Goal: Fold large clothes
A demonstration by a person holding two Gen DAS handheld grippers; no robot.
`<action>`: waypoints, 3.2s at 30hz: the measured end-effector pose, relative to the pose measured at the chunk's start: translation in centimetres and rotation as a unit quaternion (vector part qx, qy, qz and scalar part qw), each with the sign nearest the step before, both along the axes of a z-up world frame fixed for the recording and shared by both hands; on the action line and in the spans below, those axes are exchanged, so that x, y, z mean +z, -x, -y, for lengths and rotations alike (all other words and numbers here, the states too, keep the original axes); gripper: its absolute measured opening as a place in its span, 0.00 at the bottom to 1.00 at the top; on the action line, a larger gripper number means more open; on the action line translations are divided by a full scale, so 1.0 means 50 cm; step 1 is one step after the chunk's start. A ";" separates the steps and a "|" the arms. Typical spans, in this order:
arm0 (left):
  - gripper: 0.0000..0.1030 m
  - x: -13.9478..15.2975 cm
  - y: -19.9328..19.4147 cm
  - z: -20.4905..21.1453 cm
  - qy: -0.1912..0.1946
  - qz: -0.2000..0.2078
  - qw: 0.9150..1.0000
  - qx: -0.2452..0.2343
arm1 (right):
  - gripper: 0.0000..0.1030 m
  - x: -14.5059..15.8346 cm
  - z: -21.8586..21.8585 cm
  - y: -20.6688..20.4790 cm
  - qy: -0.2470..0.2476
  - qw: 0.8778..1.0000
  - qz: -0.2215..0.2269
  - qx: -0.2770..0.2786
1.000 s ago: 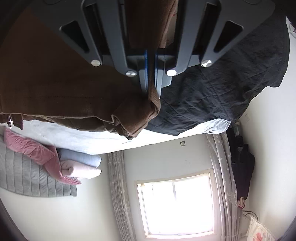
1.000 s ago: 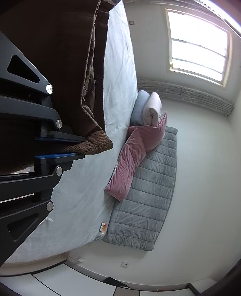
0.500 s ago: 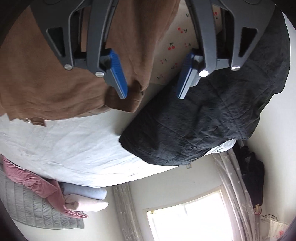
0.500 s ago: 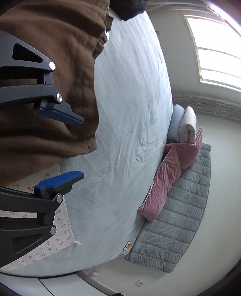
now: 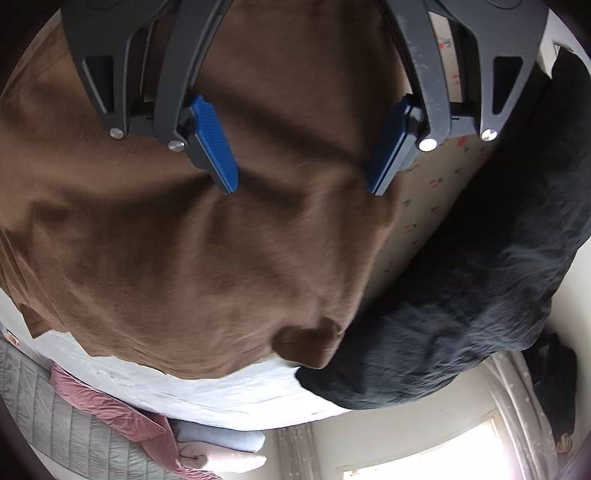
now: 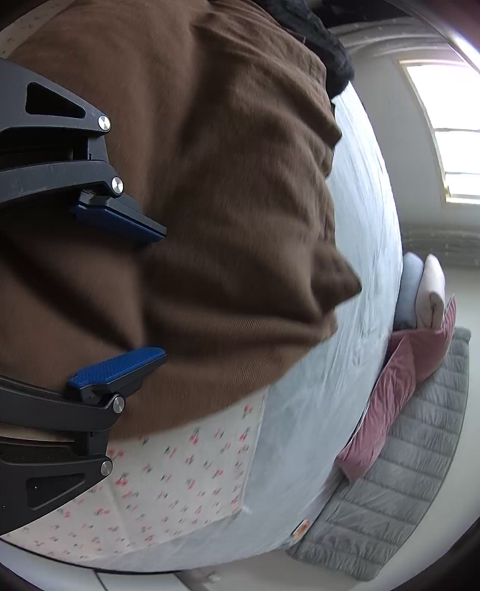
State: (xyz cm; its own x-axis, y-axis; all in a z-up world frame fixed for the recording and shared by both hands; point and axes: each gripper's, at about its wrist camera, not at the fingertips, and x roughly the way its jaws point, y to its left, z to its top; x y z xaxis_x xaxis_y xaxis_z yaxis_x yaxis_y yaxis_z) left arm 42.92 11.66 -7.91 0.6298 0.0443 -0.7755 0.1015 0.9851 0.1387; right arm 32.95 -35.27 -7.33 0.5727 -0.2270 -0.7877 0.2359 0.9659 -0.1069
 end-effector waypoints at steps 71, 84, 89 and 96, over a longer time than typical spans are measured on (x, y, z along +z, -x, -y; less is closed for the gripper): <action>0.63 0.024 0.309 -0.249 0.204 -0.010 0.972 0.114 | 0.55 -0.011 0.218 0.464 -0.345 0.917 0.097 -0.176; 0.77 0.088 0.073 0.145 0.040 0.064 0.995 -0.065 | 0.63 0.126 -0.120 0.069 -0.121 0.986 0.116 0.019; 0.77 0.028 -0.062 0.149 -0.004 0.065 0.997 -0.052 | 0.63 0.030 -0.189 -0.097 -0.084 0.992 0.075 0.052; 0.77 -0.054 -0.223 -0.021 -0.002 -0.026 0.999 0.046 | 0.64 -0.044 -0.047 -0.177 -0.027 0.999 0.017 0.017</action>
